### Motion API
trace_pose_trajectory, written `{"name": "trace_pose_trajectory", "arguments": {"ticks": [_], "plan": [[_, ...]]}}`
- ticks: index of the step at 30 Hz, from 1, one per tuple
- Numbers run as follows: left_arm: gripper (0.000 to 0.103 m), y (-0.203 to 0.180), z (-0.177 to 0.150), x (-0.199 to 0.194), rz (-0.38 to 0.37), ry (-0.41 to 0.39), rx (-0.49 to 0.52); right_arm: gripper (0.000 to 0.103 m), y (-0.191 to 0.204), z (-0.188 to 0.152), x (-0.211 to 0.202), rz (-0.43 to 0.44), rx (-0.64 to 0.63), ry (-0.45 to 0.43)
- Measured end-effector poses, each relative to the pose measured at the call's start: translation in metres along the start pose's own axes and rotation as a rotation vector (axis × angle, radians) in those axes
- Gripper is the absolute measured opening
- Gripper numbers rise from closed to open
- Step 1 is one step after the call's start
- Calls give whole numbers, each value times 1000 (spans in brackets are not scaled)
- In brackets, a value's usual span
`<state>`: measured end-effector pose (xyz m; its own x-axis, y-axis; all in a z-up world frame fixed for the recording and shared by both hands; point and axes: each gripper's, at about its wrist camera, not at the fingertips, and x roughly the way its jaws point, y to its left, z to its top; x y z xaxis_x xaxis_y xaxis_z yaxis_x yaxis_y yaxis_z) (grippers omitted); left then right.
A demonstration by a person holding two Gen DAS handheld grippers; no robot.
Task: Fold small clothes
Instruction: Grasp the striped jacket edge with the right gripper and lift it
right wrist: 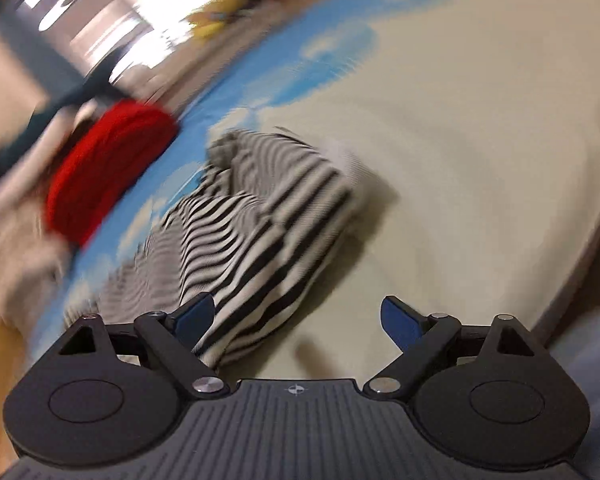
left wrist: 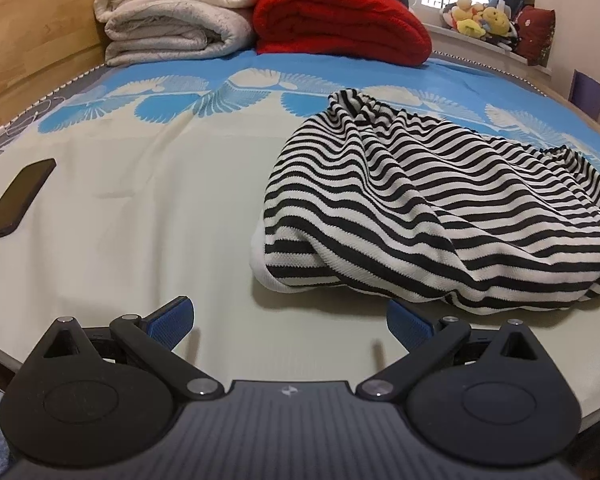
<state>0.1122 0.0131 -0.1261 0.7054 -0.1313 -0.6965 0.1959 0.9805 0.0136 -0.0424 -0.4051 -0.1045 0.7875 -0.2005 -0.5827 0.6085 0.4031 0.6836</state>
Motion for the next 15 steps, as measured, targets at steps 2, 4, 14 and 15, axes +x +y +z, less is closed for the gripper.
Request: {"name": "trace_pose_trajectory", "arguments": {"ticks": [2,4,14,15], "plan": [[103,1,2,2,6,0,-17,91,-9,12,10,28,97,4],[103,4,4,4,18,1,-37,91,-15,25,25,57,170,15],[103,9,15,24,93,43,-56,16,0,64,77,144,182,91],[103,5,15,29,118,63,-26,15,4,69,72,148,172,65]]}}
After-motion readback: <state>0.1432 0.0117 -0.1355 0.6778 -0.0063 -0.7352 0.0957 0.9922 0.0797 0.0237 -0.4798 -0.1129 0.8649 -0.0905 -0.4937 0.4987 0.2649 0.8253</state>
